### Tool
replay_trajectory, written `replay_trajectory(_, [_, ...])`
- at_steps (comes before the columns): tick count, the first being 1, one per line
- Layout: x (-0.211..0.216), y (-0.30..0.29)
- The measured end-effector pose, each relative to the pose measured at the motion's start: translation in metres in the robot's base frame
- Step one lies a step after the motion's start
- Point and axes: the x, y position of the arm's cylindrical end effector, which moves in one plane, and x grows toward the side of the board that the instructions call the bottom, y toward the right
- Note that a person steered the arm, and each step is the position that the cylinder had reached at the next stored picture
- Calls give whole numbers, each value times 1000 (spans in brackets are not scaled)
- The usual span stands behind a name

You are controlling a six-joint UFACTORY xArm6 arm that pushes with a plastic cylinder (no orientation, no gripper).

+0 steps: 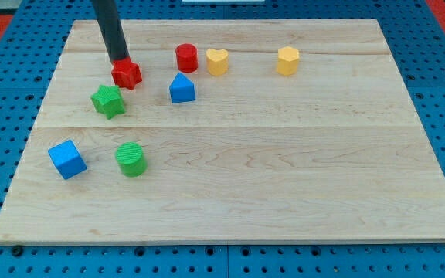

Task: Slide yellow hexagon towards right

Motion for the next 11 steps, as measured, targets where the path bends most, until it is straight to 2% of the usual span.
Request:
replay_trajectory(2, [-94, 28])
replay_trajectory(3, [-103, 91])
replay_trajectory(4, [-72, 161])
replay_trajectory(5, [-66, 226])
replay_trajectory(6, [-29, 262])
replay_trajectory(8, [43, 262])
replay_trajectory(9, [34, 247])
replay_trajectory(11, [2, 330])
